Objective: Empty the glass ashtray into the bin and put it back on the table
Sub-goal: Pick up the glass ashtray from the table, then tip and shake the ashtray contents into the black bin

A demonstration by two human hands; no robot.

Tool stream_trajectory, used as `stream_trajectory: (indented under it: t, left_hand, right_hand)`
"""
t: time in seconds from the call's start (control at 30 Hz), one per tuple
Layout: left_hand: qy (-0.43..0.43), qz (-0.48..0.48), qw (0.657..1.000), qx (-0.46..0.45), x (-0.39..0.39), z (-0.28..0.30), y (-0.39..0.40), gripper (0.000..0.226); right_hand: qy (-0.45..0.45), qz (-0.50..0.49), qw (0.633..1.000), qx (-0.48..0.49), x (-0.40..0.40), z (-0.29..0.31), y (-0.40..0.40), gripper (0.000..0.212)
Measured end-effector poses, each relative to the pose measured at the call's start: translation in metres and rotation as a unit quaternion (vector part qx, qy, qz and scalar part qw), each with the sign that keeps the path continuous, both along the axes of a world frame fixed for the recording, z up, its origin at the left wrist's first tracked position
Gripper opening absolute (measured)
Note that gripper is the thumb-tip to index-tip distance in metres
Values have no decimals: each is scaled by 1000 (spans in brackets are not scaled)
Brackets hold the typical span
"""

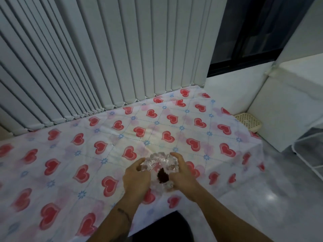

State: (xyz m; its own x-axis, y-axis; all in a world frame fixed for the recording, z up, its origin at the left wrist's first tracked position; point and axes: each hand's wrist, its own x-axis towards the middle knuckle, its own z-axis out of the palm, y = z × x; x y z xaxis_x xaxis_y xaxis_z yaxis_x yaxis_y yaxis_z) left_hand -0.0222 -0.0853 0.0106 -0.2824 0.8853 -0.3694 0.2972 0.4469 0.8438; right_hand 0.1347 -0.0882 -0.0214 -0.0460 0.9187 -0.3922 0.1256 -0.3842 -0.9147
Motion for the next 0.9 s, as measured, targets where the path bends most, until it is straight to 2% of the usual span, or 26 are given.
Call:
stream_trajectory:
  t: [0.17,0.27,0.4,0.5,0.6,0.7,0.9]
  left_hand:
    - [-34,-91,995,-10,-59,5,-66,49]
    - [-41,-131,990,-22,-87,-1,-110,47]
    - [-41,-151,987,-45,-111,-19,-158,49]
    - [-64,-159,983,-61,-115,-33,-179,48]
    - [-85,-161,980,-74,-114,-44,-197,38]
    - [-118,-154,976,-100,-113,-61,-211,24]
    - [-69,-146,974,-159,-120,-141,-224,19]
  right_hand:
    - [95,-106,990,-5,-53,7,-90,68]
    - [130,-130,982,-32,-78,-2,-142,63]
    - [137,-137,979,-60,-98,-2,-197,54]
    - [146,-147,974,-88,-99,-8,-224,56]
    - [154,-161,967,-120,-96,-24,-242,61]
    - [153,-180,961,-145,-93,-47,-254,57]
    - [74,-209,961,-164,-85,-89,-263,48]
